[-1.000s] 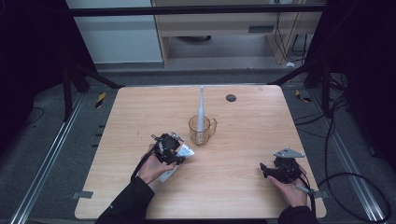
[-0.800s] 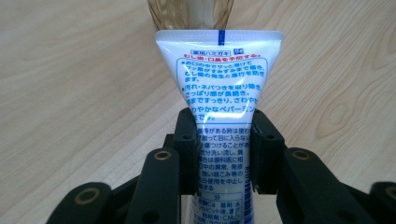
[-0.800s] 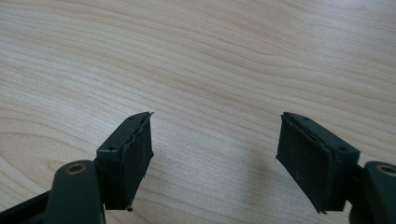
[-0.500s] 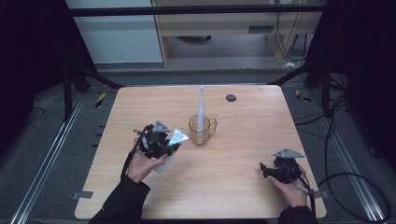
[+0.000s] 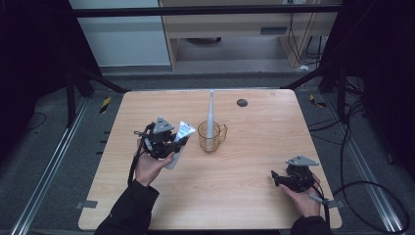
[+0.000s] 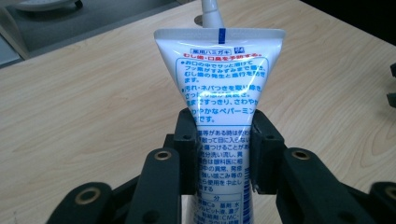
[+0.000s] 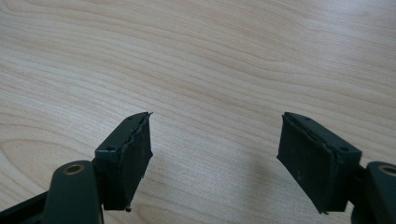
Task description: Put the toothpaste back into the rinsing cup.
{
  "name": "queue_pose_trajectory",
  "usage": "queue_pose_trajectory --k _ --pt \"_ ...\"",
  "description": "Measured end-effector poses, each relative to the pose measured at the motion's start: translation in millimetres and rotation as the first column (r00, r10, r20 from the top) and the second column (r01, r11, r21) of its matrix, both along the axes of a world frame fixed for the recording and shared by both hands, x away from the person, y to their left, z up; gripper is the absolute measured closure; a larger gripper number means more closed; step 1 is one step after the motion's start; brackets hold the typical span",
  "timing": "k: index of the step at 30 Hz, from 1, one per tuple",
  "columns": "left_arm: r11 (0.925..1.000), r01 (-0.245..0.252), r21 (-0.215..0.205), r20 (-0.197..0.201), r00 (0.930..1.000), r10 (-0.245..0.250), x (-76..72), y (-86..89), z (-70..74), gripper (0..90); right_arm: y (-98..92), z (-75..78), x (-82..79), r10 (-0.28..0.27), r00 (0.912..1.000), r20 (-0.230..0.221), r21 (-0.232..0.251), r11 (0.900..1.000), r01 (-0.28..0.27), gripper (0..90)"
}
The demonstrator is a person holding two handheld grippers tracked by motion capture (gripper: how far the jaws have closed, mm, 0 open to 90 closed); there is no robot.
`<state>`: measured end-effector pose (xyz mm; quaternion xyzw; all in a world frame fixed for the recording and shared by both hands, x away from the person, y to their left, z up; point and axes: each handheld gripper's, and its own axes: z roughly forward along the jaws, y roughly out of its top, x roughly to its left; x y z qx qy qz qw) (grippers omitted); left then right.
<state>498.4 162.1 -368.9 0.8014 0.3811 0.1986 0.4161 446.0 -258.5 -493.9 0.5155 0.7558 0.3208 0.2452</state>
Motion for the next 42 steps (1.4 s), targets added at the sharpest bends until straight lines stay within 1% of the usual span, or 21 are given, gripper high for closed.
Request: queue_pose_trajectory --k 4,5,6,13,16,19,21,24,26,30,35,38,41,42 --pt "0.9994 -0.003 -0.035 0.030 0.9995 0.004 5.2 -5.6 7.3 68.3 0.1 0.1 -0.3 0.005 1.0000 0.004 0.002 1.000 -0.005 25.5" --pt "0.9992 -0.003 -0.040 0.035 0.9994 0.004 6.3 -6.5 8.7 68.3 0.5 0.2 -0.4 0.005 1.0000 -0.001 0.007 1.000 -0.005 25.5" --pt "0.9982 -0.008 -0.059 0.047 0.9989 0.011 7.9 -8.8 10.4 68.3 0.6 0.1 -0.3 0.005 1.0000 -0.002 0.008 1.000 -0.005 25.4" --pt "0.9952 -0.016 -0.097 0.092 0.9955 0.025 18.2 -21.9 18.6 68.4 0.4 0.1 -0.4 0.011 0.9999 0.001 0.013 1.000 -0.011 25.1" --pt "0.9941 -0.019 -0.106 0.120 0.9923 0.032 22.2 -27.4 21.9 68.4 0.4 0.3 -0.5 0.009 1.0000 0.003 0.014 1.000 -0.009 25.4" --pt "0.9917 -0.019 -0.127 0.126 0.9914 0.035 26.7 -32.3 23.5 68.4 -0.3 0.7 -0.7 0.007 1.0000 0.003 0.016 1.000 -0.007 25.5" --pt "0.9926 -0.013 -0.120 0.139 0.9899 0.030 28.9 -36.4 24.2 68.4 -0.5 1.0 -0.8 0.007 1.0000 0.004 0.023 1.000 -0.007 25.5" --pt "0.9920 -0.007 -0.126 0.156 0.9873 0.027 31.5 -42.5 25.0 68.4 -1.0 0.8 -0.8 0.008 1.0000 0.004 0.021 1.000 -0.008 25.5" --pt "0.9903 -0.004 -0.139 0.164 0.9861 0.027 33.4 -46.1 25.2 68.4 -0.9 0.7 -0.7 0.007 1.0000 0.003 0.024 1.000 -0.007 25.4" --pt "0.9866 0.000 -0.163 0.171 0.9849 0.028 37.1 -54.0 24.0 68.4 -0.6 0.8 -0.6 0.008 1.0000 0.004 0.024 1.000 -0.009 25.5" --pt "0.9868 0.005 -0.162 0.191 0.9812 0.027 41.5 -63.5 24.7 68.4 -1.1 1.3 -1.0 0.008 0.9999 0.009 0.025 1.000 -0.008 25.5" --pt "0.9837 0.015 -0.179 0.196 0.9804 0.020 47.1 -68.9 25.9 68.4 -1.2 1.4 -1.2 0.007 0.9999 0.013 0.035 0.999 -0.008 25.6" --pt "0.9817 0.017 -0.190 0.194 0.9808 0.020 51.7 -73.8 23.5 68.4 -1.4 0.9 -1.0 0.008 0.9999 0.009 0.034 0.999 -0.008 25.5" --pt "0.9815 0.019 -0.191 0.202 0.9792 0.020 53.0 -75.8 22.2 68.4 -1.6 1.0 -1.3 0.008 0.9999 0.011 0.033 0.999 -0.008 25.5"
